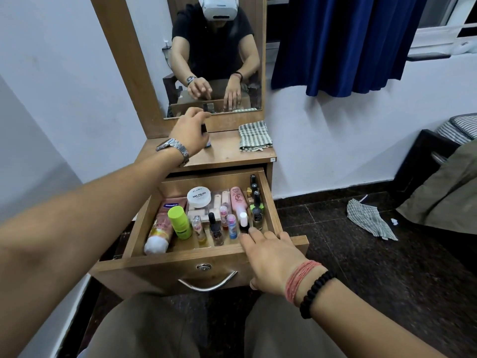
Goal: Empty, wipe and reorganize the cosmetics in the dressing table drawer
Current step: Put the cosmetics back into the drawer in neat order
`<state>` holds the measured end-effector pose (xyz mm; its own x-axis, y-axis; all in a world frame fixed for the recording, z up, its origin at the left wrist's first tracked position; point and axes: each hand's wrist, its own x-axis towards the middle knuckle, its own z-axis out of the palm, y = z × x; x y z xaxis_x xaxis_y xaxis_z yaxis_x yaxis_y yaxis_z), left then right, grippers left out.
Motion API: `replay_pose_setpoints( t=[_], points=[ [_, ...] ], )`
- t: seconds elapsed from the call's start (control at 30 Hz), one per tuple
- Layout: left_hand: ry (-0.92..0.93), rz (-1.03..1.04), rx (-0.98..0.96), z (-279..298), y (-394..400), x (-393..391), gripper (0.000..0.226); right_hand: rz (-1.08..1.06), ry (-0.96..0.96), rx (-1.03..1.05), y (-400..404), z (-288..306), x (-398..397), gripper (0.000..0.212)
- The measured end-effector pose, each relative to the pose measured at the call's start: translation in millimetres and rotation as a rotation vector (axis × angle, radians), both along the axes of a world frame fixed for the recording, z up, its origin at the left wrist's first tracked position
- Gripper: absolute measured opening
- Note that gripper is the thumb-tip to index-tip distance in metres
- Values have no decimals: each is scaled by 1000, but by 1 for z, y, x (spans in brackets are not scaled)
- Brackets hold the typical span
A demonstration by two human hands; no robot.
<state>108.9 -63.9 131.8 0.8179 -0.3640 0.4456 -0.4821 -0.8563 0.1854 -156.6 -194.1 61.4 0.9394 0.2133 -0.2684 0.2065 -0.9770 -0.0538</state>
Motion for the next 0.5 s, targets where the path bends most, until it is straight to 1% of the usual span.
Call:
replay_pose_setpoints(
  t=[0.1,0.23,0.3,0.4,0.5],
  points=[
    [74,33,72,-2,2,15,59,3,-9,6,0,-1,0,76],
    [78,45,159,-6,2,22,56,9,-12,-4,-1,-1,0,77],
    [46,45,120,-7,2,22,48,11,-13,-5,-1,-2,0,76],
    [18,34,13,-6,4,20,25,13,-14,-4,-1,-3,0,75],
    [27,13,16,-5,7,13,11,14,-21,3,-2,-3,0,74]
  ],
)
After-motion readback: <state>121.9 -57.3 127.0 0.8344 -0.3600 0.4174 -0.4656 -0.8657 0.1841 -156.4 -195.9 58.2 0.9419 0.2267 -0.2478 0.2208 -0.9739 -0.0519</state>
